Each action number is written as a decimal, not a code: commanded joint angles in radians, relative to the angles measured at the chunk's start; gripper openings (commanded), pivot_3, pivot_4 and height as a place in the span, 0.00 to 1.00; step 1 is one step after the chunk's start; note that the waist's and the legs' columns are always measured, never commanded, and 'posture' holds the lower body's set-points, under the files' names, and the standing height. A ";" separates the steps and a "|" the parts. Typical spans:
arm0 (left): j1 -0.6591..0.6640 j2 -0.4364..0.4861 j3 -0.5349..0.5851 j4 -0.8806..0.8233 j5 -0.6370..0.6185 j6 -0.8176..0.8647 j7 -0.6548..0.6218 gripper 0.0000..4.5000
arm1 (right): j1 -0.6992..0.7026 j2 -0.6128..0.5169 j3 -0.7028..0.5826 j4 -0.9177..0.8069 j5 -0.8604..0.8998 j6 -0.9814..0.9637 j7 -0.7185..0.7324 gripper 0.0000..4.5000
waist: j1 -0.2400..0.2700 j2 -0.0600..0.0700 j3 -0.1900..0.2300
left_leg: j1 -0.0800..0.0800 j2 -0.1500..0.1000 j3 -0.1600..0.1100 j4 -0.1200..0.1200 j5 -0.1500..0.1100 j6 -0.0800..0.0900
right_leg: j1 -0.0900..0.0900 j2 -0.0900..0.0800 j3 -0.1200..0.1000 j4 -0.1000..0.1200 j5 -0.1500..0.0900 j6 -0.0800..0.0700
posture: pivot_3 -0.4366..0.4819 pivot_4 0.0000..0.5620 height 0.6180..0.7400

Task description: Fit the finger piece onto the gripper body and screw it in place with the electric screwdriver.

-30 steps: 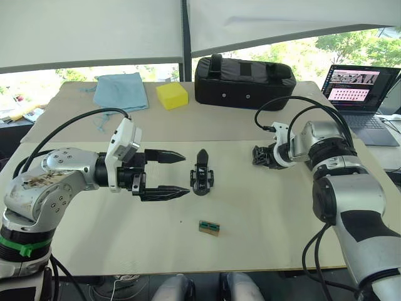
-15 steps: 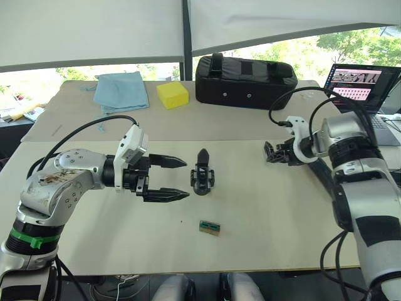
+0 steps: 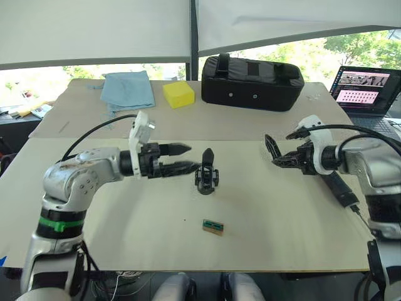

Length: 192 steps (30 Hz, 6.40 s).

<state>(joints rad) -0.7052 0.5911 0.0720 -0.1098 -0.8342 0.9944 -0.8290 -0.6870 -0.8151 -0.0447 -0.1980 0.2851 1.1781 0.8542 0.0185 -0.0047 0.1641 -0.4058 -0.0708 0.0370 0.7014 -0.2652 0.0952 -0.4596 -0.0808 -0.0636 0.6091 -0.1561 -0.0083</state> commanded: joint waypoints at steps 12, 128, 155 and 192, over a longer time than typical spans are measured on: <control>-0.155 -0.239 0.160 0.128 -0.130 0.199 0.324 1.00 | 0.125 0.123 -0.050 -0.424 0.076 -0.065 -0.209 0.26 | 0.003 -0.002 0.000 | 0.001 -0.001 0.000 0.002 0.000 0.000 | 0.000 0.000 0.000 0.001 0.000 0.000 | 0.48 0.27 0.99; -0.419 -0.126 -0.150 0.243 0.064 -0.045 -0.508 0.00 | -0.304 0.040 -0.063 -0.039 0.913 0.247 -0.071 0.55 | -0.003 -0.003 0.000 | -0.004 -0.001 0.002 0.010 -0.007 0.012 | -0.001 -0.005 -0.001 0.000 -0.001 0.004 | 0.48 0.27 0.99; -0.273 0.033 -0.109 0.128 0.098 -0.101 -0.565 0.74 | -0.184 0.029 0.015 -0.129 0.720 0.034 0.023 0.07 | -0.010 -0.003 0.000 | -0.004 -0.001 0.002 0.010 -0.007 0.012 | -0.001 -0.005 -0.001 0.000 -0.001 0.004 | 0.48 0.27 0.99; -0.079 -0.322 -0.292 0.860 0.698 -1.158 -0.446 0.59 | 0.128 0.057 0.088 -0.215 0.428 -0.415 0.168 0.07 | 0.022 -0.004 -0.001 | -0.010 -0.002 0.003 0.015 -0.010 0.016 | -0.005 -0.007 -0.002 0.000 0.001 0.006 | 0.48 0.27 0.99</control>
<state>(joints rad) -0.7816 0.2698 -0.2288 0.7846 -0.1218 -0.1388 -1.2423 -0.5562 -0.7625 0.0621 -0.4010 0.7190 0.7996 1.0225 0.0404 -0.0088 0.1632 -0.4156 -0.0727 0.0397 0.7161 -0.2751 0.1113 -0.4643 -0.0882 -0.0652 0.6088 -0.1553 -0.0023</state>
